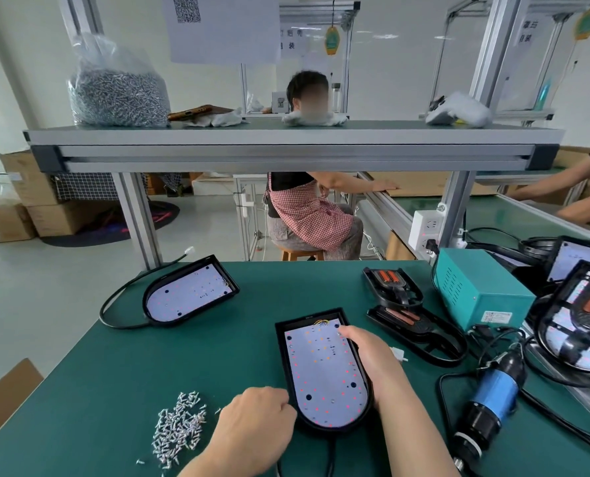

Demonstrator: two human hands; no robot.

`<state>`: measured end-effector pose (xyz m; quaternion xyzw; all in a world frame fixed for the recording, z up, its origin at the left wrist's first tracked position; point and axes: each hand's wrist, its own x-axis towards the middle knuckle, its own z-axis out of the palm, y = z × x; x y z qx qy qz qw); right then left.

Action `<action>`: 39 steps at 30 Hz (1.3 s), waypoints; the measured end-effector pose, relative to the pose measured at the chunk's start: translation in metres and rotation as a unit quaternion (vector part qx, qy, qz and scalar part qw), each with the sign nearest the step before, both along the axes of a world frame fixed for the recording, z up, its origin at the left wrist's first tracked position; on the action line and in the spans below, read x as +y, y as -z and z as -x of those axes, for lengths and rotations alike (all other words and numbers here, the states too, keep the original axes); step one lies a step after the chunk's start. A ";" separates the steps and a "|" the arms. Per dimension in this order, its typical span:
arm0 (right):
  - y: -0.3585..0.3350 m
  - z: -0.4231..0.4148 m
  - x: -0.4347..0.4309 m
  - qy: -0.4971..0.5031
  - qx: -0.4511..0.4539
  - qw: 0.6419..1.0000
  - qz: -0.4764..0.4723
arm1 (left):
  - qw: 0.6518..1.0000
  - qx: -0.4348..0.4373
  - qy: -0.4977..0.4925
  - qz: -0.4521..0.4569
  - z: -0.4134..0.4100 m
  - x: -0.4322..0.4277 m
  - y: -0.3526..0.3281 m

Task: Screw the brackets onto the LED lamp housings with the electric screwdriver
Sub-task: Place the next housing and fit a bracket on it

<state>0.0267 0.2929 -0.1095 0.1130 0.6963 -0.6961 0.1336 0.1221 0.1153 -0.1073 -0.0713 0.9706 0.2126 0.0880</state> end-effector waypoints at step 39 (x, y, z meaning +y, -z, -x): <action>-0.006 0.066 0.076 0.046 0.161 0.730 -0.663 | 0.865 0.226 -0.093 -0.438 0.031 -0.011 0.036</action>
